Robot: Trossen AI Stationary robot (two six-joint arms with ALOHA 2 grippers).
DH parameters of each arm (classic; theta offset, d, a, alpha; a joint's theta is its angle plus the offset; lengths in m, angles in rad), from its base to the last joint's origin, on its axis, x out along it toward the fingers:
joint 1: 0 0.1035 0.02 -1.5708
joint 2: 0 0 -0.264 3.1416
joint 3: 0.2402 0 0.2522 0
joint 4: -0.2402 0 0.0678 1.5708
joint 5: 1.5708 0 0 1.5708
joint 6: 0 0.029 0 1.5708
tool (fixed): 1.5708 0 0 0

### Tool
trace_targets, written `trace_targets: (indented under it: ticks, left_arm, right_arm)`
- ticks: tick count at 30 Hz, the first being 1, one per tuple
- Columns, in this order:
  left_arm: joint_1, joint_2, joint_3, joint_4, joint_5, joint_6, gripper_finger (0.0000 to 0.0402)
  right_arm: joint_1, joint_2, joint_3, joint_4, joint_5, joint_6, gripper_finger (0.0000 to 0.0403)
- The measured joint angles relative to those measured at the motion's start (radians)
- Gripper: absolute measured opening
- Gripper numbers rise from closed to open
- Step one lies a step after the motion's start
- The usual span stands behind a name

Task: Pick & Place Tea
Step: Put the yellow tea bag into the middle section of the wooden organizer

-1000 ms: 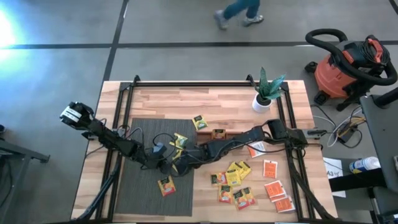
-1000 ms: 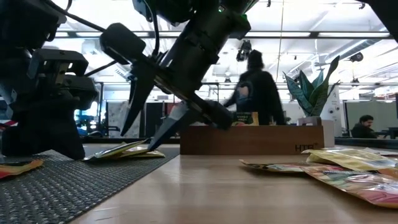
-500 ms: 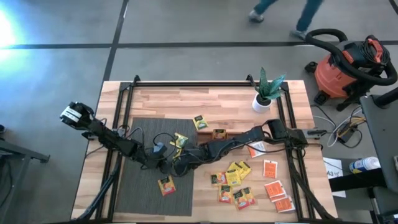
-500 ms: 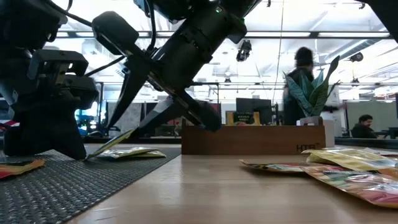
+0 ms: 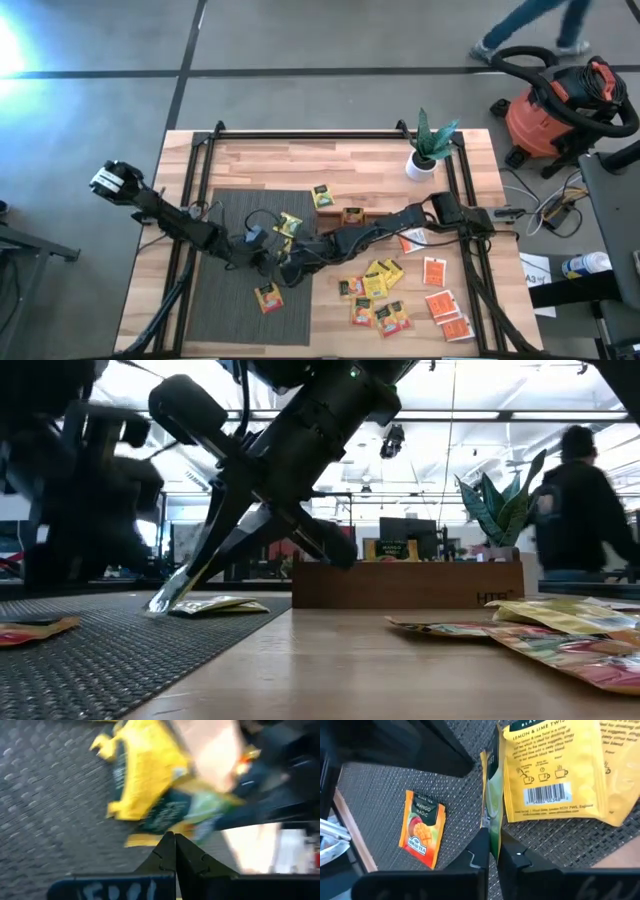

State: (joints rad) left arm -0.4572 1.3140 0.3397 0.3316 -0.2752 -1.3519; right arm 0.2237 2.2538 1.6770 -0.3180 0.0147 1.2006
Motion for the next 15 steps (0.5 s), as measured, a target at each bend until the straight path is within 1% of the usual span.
trace_targets:
  ticks: [4, 7, 11, 12, 13, 15]
  left_arm:
    - [-0.003, -0.107, 0.0, -0.006, -0.05, 0.021, 0.0]
    - [-0.005, -0.207, 0.0, -0.011, -0.147, 0.049, 0.0]
    - [-0.02, -0.377, 0.0, -0.003, -0.355, 0.193, 0.0]
    - [-0.024, -0.42, 0.0, -0.006, -0.393, 0.234, 0.0]
    - [-0.025, -0.463, 0.0, -0.004, -0.42, 0.275, 0.0]
    - [-0.024, -0.538, 0.0, -0.009, -0.434, 0.341, 0.0]
  right_arm:
    - [0.015, -0.029, 0.0, -0.028, 0.078, -0.022, 0.0013]
    - [0.023, -0.075, 0.0, -0.093, 0.177, -0.038, 0.0013]
    - [0.037, -0.159, 0.0, -0.168, 0.359, -0.047, 0.0012]
    - [0.042, -0.183, 0.0, -0.179, 0.404, -0.057, 0.0012]
    - [0.048, -0.211, -0.002, -0.182, 0.447, -0.074, 0.0012]
    - [0.057, -0.259, -0.003, -0.179, 0.536, -0.093, 0.0011]
